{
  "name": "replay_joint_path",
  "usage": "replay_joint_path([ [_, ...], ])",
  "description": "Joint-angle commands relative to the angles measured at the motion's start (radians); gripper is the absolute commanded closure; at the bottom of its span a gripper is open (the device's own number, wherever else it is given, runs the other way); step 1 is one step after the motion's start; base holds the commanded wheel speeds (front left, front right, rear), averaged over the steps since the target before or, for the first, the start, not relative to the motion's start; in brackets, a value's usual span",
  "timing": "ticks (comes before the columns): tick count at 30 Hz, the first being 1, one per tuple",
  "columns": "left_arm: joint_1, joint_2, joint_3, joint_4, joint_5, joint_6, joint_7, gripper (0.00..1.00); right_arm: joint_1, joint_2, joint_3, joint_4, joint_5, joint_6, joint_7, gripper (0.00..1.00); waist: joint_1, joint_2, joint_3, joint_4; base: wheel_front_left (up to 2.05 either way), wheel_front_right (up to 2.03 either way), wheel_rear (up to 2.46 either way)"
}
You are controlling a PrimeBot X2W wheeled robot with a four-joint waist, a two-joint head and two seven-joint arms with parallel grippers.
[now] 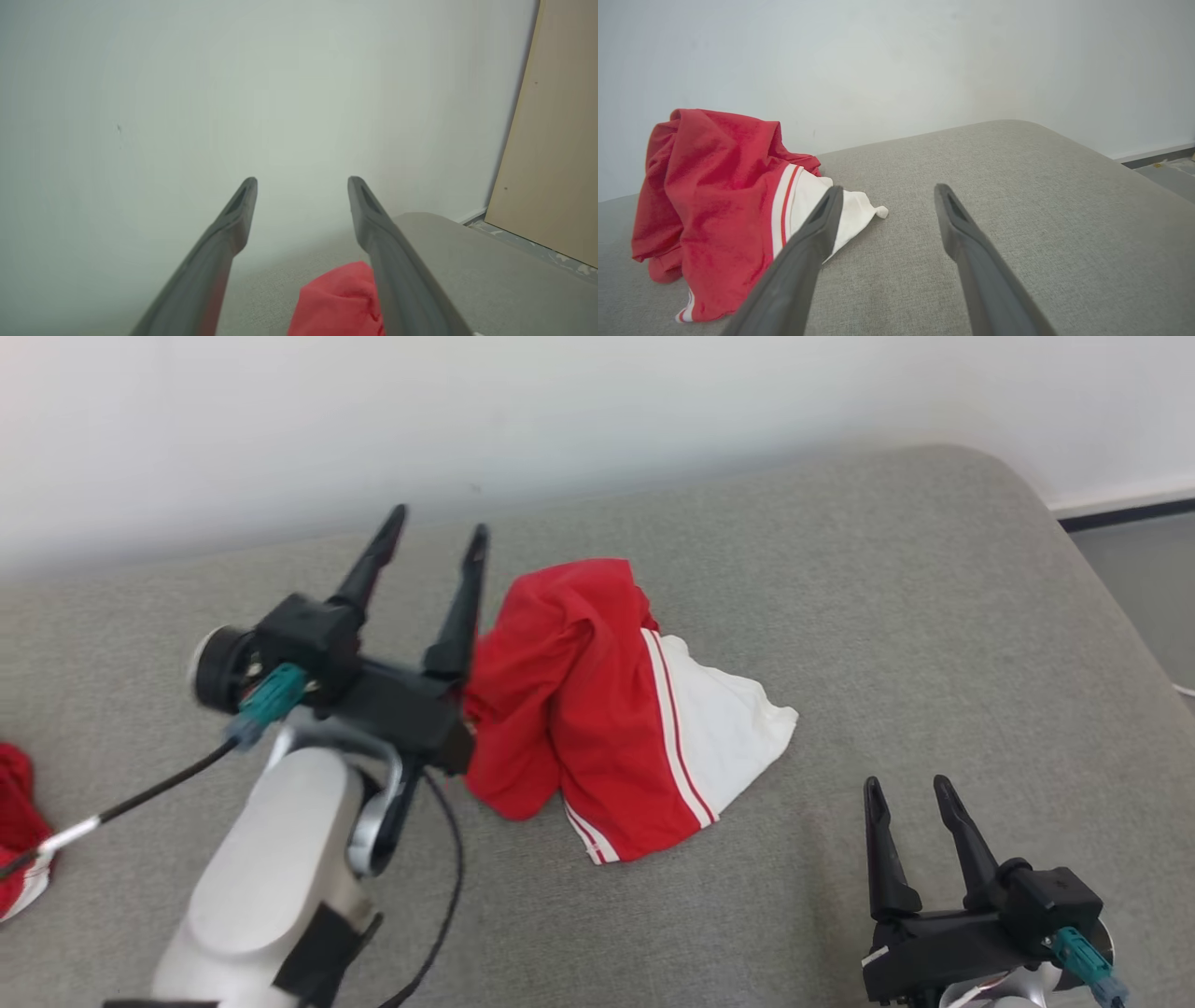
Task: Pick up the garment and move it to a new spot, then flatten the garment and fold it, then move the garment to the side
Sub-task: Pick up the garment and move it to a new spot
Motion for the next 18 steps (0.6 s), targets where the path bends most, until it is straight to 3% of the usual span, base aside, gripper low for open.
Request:
replay_joint_path([
  [1, 0.034, 0.021, 0.011, -0.016, -0.008, 0.012, -0.008, 0.00, 0.011, 0.002, -0.005, -0.005, -0.010, -0.002, -0.001, 0.00, 0.0000, 0.0000, -0.021, 0.029, 0.00, 0.00, 0.00],
  [12, 0.288, 0.131, 0.127, -0.162, 0.008, 0.094, -0.029, 0.00, 0.046, 0.002, -0.017, -0.020, -0.017, -0.002, -0.001, 0.00, 0.0000, 0.0000, -0.068, 0.077, 0.00, 0.00, 0.00],
  [18, 0.447, 0.148, 0.217, -0.265, 0.036, 0.144, -0.029, 0.00, 0.067, 0.002, -0.029, -0.016, -0.029, -0.002, -0.001, 0.00, 0.0000, 0.0000, -0.102, 0.103, 0.00, 0.00, 0.00],
])
